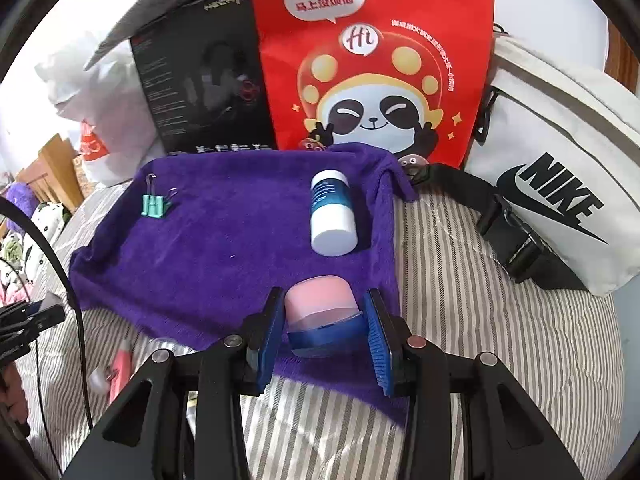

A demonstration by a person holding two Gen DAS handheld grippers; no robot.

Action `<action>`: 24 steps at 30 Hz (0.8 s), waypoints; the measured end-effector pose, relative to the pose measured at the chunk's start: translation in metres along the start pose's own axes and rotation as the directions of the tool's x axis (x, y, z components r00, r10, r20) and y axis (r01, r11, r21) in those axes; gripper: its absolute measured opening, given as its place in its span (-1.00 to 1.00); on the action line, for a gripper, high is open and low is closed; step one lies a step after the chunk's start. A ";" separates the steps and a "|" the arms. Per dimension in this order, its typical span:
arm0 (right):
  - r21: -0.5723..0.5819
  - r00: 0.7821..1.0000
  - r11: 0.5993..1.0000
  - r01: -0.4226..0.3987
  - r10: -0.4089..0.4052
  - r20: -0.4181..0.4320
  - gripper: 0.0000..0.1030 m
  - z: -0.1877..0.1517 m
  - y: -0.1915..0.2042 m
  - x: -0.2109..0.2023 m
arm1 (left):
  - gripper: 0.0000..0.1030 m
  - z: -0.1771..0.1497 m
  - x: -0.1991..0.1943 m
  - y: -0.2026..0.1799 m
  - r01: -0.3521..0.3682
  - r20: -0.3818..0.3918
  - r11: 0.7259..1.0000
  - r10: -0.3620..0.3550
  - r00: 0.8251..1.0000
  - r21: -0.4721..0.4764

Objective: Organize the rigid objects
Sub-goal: 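Carry the pink-lidded jar onto the towel and open the right tool while the left tool holds the white cup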

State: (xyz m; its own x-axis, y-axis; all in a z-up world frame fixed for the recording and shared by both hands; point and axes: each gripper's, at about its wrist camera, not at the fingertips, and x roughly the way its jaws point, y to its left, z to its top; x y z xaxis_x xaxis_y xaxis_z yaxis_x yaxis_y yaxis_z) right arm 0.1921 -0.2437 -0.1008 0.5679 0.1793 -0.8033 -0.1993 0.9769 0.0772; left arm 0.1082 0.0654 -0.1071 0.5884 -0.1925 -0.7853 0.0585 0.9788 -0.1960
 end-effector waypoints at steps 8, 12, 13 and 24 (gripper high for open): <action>-0.011 0.999 1.000 0.023 -0.024 -0.037 -0.23 0.010 -0.004 0.025 | -0.46 0.018 -0.002 -0.003 0.020 0.026 1.000 -0.020 0.999 0.018; -0.030 0.998 0.999 0.022 -0.024 -0.059 -0.23 0.015 0.000 0.040 | -0.46 0.027 0.001 -0.003 0.023 0.028 0.999 -0.024 0.999 0.022; -0.035 0.998 0.999 0.025 -0.027 -0.063 -0.23 0.015 0.001 0.043 | -0.46 0.028 0.002 -0.003 0.022 0.028 0.999 -0.023 0.999 0.024; -0.067 0.995 0.997 0.041 -0.047 -0.088 -0.23 0.018 0.008 0.064 | -0.46 0.030 0.009 -0.003 0.040 0.014 0.999 -0.041 0.999 0.027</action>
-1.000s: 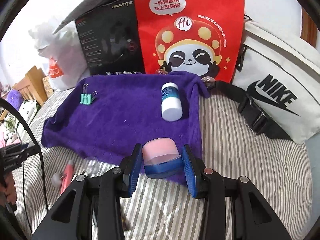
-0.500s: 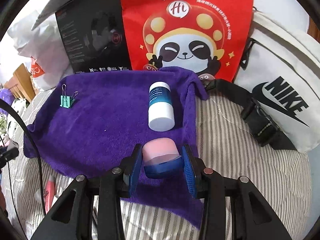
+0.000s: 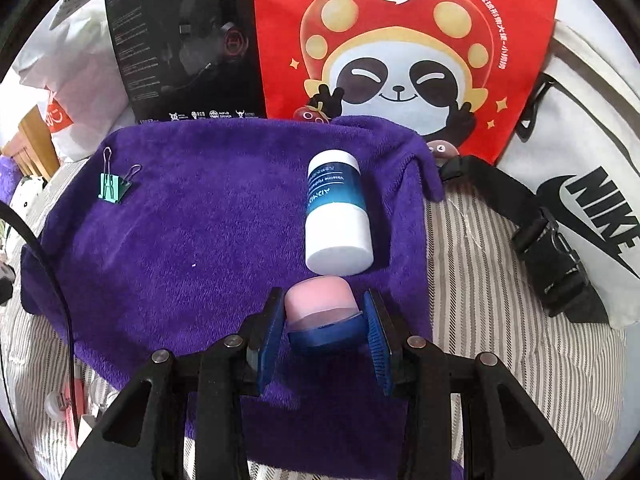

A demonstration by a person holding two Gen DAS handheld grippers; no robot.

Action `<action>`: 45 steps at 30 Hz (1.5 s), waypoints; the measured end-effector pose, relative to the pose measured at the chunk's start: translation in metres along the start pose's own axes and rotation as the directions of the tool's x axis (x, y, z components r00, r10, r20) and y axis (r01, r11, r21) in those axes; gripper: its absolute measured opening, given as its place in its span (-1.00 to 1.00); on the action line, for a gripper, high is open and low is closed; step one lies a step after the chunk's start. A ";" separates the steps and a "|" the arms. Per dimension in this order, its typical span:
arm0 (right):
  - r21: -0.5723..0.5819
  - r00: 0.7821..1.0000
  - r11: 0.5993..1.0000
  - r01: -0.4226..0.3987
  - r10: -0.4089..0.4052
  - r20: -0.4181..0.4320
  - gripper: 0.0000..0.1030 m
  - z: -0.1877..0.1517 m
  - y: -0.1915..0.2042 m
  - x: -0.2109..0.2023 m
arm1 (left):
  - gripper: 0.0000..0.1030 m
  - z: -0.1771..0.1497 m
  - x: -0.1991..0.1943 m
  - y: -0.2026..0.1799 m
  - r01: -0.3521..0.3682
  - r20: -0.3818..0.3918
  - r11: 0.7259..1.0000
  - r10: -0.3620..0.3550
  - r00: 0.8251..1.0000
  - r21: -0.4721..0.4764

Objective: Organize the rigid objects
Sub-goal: 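Carry the pink-lidded jar onto the towel and open the right tool while the left tool holds the white cup, then lower the white cup onto the towel beside the teal clip, open left tool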

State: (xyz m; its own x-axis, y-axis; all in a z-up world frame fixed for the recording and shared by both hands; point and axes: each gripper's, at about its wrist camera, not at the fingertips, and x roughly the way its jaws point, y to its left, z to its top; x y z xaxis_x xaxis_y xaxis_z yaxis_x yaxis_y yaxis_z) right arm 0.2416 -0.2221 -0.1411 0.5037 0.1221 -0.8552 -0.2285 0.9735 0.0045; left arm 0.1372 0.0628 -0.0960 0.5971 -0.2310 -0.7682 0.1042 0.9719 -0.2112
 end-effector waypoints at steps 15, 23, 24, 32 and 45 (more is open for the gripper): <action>-0.032 0.999 0.999 -0.044 0.043 -0.027 -0.11 0.002 0.004 0.007 | -0.46 -0.002 0.000 0.003 0.001 -0.010 1.000 -0.001 1.000 -0.004; -0.058 0.998 0.997 -0.056 0.057 0.023 0.20 -0.010 0.008 -0.029 | -0.46 0.007 0.001 0.003 0.021 -0.004 0.999 -0.021 1.000 -0.025; -0.051 0.996 0.996 -0.069 0.071 0.050 0.23 -0.011 0.005 -0.036 | -0.46 0.008 0.002 0.003 0.021 -0.003 0.999 -0.021 1.000 -0.028; -0.031 0.969 0.997 -0.070 0.075 0.235 0.47 -0.023 -0.011 -0.056 | -0.46 0.024 0.022 -0.014 -0.018 -0.011 1.000 0.018 1.000 -0.020; 0.007 0.959 0.998 -0.070 0.065 0.277 0.47 -0.034 -0.024 -0.069 | -0.46 0.070 0.080 -0.030 -0.111 -0.024 0.994 0.111 0.993 0.019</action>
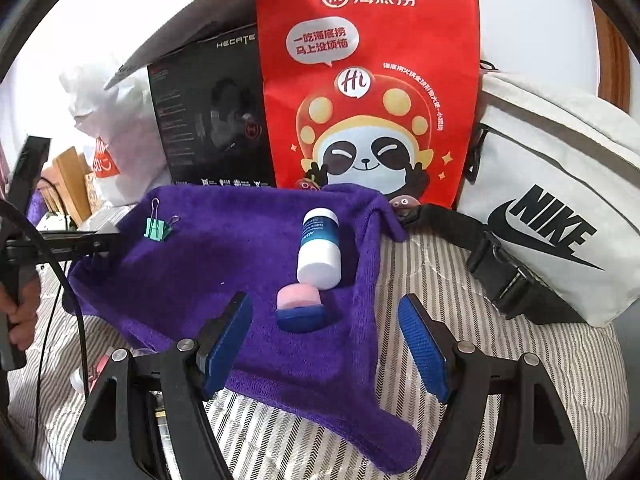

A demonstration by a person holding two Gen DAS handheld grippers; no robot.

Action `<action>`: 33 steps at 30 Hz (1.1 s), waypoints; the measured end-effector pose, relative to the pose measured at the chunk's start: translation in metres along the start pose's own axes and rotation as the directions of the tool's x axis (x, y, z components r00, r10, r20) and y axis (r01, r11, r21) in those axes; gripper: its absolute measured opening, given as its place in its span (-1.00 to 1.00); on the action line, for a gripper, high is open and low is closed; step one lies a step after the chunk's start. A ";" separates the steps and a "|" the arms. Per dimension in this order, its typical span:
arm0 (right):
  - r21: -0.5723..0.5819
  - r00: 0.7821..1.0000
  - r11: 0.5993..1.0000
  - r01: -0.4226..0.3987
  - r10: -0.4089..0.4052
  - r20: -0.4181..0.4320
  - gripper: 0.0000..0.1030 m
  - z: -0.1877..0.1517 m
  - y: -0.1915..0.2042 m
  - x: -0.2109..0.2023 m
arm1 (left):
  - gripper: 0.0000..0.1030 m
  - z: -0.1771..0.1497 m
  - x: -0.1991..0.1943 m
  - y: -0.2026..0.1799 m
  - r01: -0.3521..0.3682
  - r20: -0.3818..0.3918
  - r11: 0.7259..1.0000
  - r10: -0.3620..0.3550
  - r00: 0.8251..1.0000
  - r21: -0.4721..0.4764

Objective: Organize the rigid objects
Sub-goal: 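Lower the white cup onto the towel beside the teal clip, open left tool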

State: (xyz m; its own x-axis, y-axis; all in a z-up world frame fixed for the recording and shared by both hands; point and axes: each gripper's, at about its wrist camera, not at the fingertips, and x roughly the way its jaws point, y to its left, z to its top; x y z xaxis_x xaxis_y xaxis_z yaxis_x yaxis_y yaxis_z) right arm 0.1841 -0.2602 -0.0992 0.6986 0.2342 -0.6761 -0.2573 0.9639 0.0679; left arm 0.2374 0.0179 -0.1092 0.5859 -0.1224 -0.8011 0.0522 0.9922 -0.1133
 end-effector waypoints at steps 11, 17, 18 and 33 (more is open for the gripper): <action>0.008 1.000 1.000 -0.012 0.012 0.012 0.47 -0.001 0.000 0.000 | -0.46 0.004 0.039 -0.008 -0.080 -0.047 0.995 0.083 0.995 0.059; 0.022 1.000 1.000 -0.003 0.003 0.006 0.47 -0.003 -0.004 0.002 | -0.45 0.006 0.044 -0.015 -0.117 -0.045 0.988 0.122 0.992 0.099; 0.028 1.000 1.000 -0.006 0.006 0.004 0.47 -0.003 -0.005 0.003 | -0.45 0.006 0.044 -0.014 -0.117 -0.045 0.988 0.122 0.992 0.100; 0.070 1.000 0.997 -0.024 0.025 -0.009 0.47 -0.005 -0.011 0.009 | -0.18 -0.016 0.001 -0.006 -0.056 -0.069 0.996 0.060 0.996 0.065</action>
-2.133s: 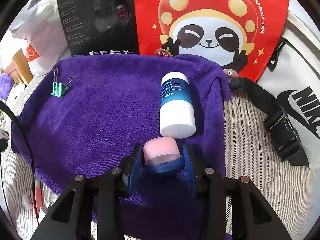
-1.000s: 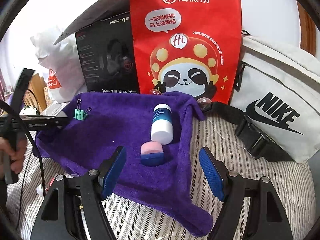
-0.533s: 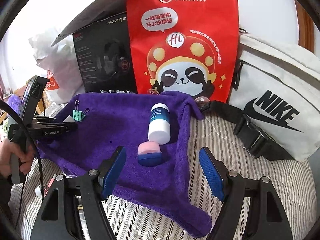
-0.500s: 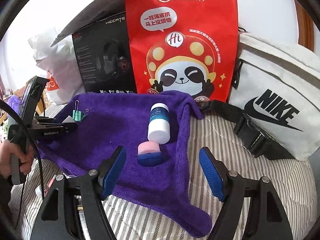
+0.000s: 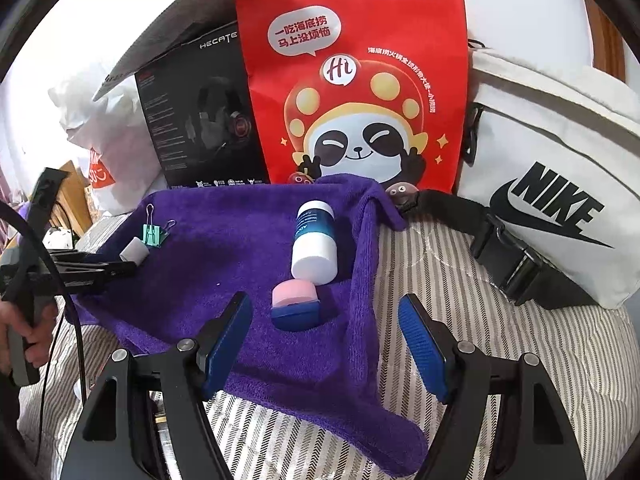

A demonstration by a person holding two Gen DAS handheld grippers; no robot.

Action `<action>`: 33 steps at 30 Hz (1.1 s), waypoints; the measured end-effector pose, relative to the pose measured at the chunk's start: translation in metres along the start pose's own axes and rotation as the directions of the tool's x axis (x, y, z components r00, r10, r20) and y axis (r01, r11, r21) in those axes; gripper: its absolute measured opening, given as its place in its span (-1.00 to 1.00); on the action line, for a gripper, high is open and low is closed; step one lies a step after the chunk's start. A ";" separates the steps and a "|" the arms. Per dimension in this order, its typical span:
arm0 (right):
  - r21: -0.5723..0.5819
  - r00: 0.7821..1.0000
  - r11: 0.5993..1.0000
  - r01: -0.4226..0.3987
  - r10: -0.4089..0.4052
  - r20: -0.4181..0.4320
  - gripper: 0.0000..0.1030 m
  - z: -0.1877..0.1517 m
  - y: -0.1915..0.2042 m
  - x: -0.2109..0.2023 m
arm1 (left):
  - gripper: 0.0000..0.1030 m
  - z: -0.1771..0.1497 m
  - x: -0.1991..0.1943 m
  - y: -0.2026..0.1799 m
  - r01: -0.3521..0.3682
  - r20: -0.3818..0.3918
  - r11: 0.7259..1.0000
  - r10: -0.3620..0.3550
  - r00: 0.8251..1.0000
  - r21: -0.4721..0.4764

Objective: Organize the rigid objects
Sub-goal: 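Lower the white cup onto the towel beside the teal clip, open left tool, then move the left tool to the white USB lamp and close on it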

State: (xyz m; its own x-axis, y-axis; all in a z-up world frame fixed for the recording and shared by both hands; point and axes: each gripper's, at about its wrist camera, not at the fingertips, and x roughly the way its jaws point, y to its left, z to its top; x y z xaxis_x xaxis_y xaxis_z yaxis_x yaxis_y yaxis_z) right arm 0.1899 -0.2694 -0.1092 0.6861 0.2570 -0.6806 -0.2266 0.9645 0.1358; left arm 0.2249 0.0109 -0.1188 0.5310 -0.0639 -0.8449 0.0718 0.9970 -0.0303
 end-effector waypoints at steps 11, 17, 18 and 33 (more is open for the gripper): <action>-0.002 1.000 1.000 -0.008 0.008 0.005 0.47 0.000 0.004 -0.001 | -0.18 -0.082 -0.061 -0.045 0.158 -0.025 0.975 -0.156 0.987 0.154; 0.016 1.000 1.000 -0.008 0.008 0.003 0.47 0.000 0.000 -0.001 | -0.18 -0.110 -0.063 -0.034 0.174 -0.058 0.971 -0.166 0.984 0.162; 0.017 1.000 1.000 -0.006 0.006 0.004 0.47 0.000 -0.001 -0.001 | -0.18 -0.111 -0.063 -0.034 0.171 -0.061 0.970 -0.163 0.985 0.172; 0.001 1.000 1.000 0.009 -0.009 -0.006 0.47 -0.001 0.002 0.002 | -0.56 -0.113 -0.050 -0.067 0.139 -0.064 0.924 -0.124 0.990 0.355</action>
State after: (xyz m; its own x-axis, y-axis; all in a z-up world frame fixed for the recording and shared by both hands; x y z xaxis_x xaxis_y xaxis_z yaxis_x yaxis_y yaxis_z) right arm 0.1903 -0.2673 -0.1114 0.6842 0.2482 -0.6858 -0.2202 0.9667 0.1303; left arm 0.0981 -0.0481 -0.1344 0.4626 -0.1844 -0.8672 0.4404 0.8967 0.0442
